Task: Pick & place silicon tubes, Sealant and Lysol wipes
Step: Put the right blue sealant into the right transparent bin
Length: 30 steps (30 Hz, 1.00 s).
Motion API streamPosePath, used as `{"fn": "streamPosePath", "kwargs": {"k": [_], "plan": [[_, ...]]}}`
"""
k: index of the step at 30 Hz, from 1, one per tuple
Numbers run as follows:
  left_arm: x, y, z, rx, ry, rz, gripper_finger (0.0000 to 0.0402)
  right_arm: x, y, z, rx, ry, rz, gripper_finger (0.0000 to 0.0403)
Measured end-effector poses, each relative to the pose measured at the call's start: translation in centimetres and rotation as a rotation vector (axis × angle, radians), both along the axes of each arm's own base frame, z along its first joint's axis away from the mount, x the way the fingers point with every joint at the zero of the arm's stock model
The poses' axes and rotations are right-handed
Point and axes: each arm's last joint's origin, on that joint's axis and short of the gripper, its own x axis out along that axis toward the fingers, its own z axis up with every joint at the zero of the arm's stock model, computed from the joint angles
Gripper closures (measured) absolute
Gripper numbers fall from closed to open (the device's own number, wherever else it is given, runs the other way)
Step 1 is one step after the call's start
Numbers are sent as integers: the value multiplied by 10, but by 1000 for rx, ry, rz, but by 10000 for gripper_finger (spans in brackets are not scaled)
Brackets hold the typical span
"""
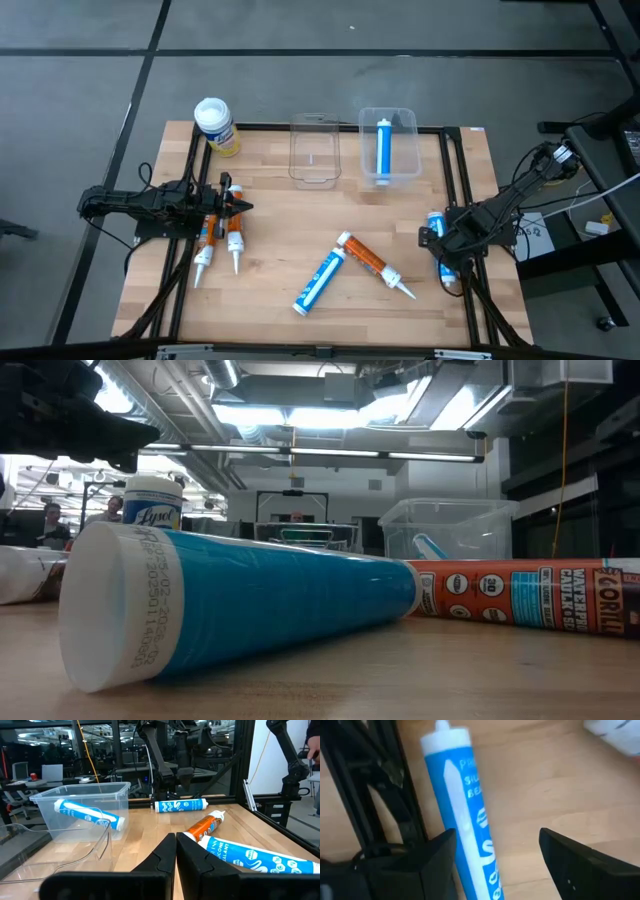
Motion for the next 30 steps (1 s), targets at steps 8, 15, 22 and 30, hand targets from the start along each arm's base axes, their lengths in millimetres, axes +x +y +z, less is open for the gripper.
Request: {"fn": "streamPosePath", "kwargs": {"k": [8, 15, 22, 30], "plan": [[0, 0, 0, 0, 0, 0, 390, 3, 2, -12, 29, -41, 11, 122], [0, 0, 0, 0, 0, 0, 391, 3, 2, -15, 24, -50, 80, 122], [0, 0, 0, 0, 0, 0, 393, 6, 4, -16, 20, -56, 137, 122], [0, 0, 0, 0, 0, 0, 389, 4, 3, -32, 1, -30, 137, 122]]}}
